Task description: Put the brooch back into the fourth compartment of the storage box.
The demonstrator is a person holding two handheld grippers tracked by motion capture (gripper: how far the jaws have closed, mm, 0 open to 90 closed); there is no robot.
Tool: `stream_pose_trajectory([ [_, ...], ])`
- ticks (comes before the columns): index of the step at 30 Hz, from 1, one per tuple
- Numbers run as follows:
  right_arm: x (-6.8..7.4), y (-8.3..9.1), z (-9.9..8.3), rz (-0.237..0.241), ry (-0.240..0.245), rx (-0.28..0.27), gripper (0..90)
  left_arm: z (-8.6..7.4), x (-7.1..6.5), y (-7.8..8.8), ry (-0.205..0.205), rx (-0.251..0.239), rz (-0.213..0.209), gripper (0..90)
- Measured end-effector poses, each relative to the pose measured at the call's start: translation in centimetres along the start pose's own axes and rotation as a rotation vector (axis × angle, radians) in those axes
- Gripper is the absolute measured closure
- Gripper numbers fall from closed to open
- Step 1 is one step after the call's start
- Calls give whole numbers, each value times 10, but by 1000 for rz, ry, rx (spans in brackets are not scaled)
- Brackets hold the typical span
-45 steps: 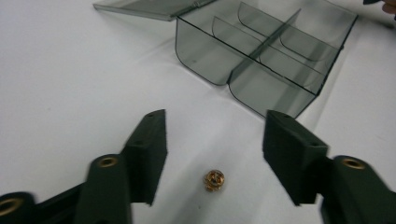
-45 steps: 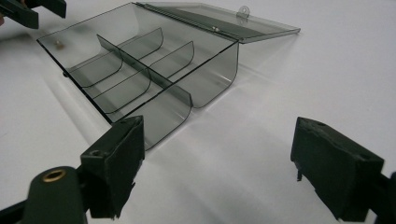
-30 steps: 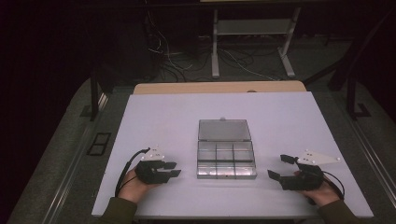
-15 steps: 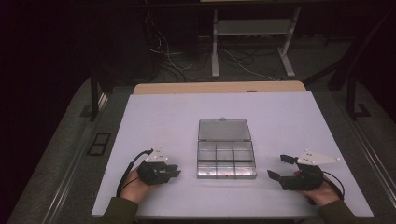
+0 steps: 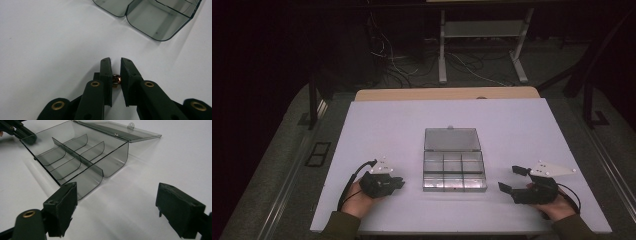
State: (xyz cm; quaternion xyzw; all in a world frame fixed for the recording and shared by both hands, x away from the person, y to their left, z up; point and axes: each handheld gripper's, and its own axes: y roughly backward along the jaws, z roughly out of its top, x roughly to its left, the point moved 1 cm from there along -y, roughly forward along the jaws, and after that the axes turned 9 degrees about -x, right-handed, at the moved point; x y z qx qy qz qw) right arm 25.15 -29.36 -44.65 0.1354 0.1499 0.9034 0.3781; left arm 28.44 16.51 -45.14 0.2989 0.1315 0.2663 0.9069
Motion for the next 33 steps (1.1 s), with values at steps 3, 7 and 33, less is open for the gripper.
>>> stream_pose_trajectory([
  [3,0,0,0,0,0,-1,175,0,-1,0,-3,4,4,797],
  [7,0,0,0,1,0,-1,175,1,-1,1,2,-2,6,798],
  [33,0,1,0,2,-4,-5,175,7,1,15,44,-88,-1,798],
])
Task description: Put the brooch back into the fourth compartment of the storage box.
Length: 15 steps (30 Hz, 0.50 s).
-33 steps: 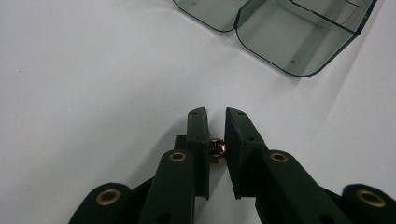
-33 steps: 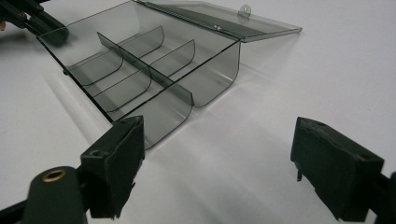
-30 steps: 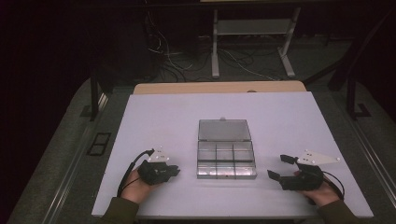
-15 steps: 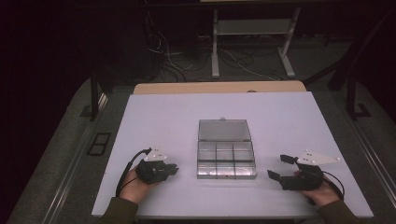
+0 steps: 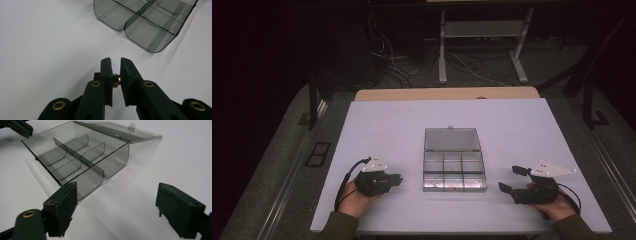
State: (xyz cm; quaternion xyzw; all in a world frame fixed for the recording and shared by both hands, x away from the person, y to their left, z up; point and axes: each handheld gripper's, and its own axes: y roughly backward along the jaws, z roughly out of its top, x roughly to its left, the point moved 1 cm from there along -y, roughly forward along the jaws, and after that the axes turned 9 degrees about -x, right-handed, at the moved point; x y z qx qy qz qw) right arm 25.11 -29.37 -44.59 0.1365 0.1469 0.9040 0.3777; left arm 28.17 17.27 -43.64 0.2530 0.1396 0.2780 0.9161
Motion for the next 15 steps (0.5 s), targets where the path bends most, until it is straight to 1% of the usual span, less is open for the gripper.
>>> stream_pose_trajectory([
  [4,0,1,0,-1,0,0,175,3,0,2,9,-20,-7,798],
  [10,0,0,0,-2,1,1,175,13,0,9,13,-69,-20,798],
  [12,0,0,0,-1,-1,-1,175,15,1,10,10,-69,-17,798],
  [13,0,1,0,-1,-1,-1,175,16,1,10,18,-74,-15,798],
  [15,0,1,1,-1,-2,-5,175,17,2,10,18,-79,-19,798],
])
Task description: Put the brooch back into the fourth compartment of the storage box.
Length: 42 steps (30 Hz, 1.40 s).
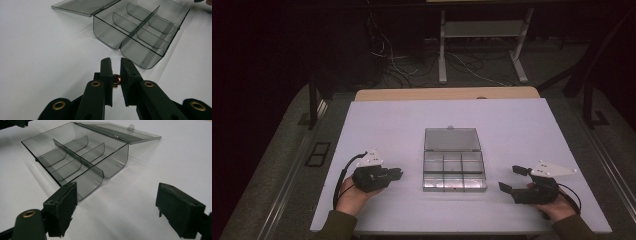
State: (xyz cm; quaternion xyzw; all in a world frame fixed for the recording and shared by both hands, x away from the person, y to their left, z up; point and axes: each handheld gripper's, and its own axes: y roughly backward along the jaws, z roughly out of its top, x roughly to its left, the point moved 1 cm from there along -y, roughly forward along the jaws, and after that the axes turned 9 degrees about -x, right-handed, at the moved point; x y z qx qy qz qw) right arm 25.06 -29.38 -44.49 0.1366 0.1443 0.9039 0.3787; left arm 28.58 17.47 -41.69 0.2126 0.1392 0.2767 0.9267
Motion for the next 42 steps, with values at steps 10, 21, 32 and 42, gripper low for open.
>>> stream_pose_trajectory([
  [10,0,0,0,0,8,-5,175,17,-3,-6,-12,-26,-20,797],
  [21,0,0,0,-1,5,1,175,36,-11,-22,-38,-47,-60,796],
  [32,0,0,0,-4,8,4,175,52,-22,-39,-65,-60,-102,796],
  [42,0,0,0,-2,9,4,175,58,-30,-55,-69,-63,-134,796],
])
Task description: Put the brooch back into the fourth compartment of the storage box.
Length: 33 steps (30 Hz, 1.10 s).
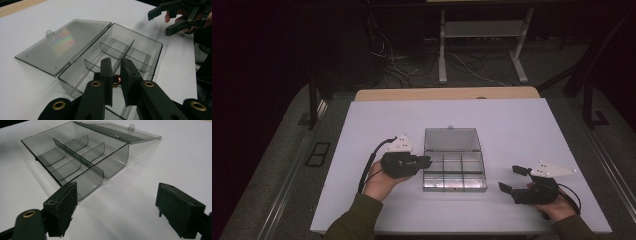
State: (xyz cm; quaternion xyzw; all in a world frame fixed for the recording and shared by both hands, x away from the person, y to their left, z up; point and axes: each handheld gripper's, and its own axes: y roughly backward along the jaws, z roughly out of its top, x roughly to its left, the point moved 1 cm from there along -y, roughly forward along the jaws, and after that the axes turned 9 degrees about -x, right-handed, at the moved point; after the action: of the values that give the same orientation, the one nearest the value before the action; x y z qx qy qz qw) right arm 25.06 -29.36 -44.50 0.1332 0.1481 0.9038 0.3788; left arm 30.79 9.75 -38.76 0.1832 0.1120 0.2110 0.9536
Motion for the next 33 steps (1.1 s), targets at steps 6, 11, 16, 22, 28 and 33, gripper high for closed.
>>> stream_pose_trajectory([
  [6,0,0,0,1,0,1,175,0,-2,-8,4,-5,-14,796],
  [11,0,0,0,4,5,0,175,-4,-4,-13,8,3,-21,795],
  [16,1,-1,0,7,3,2,175,-9,-5,-19,7,34,-28,795],
  [22,1,-1,0,8,6,3,175,-14,-6,-24,0,58,-38,794],
  [28,1,-1,0,8,7,3,175,-18,-8,-29,-5,85,-44,794],
  [33,1,-1,0,8,7,2,175,-21,-9,-31,-5,106,-42,793],
])
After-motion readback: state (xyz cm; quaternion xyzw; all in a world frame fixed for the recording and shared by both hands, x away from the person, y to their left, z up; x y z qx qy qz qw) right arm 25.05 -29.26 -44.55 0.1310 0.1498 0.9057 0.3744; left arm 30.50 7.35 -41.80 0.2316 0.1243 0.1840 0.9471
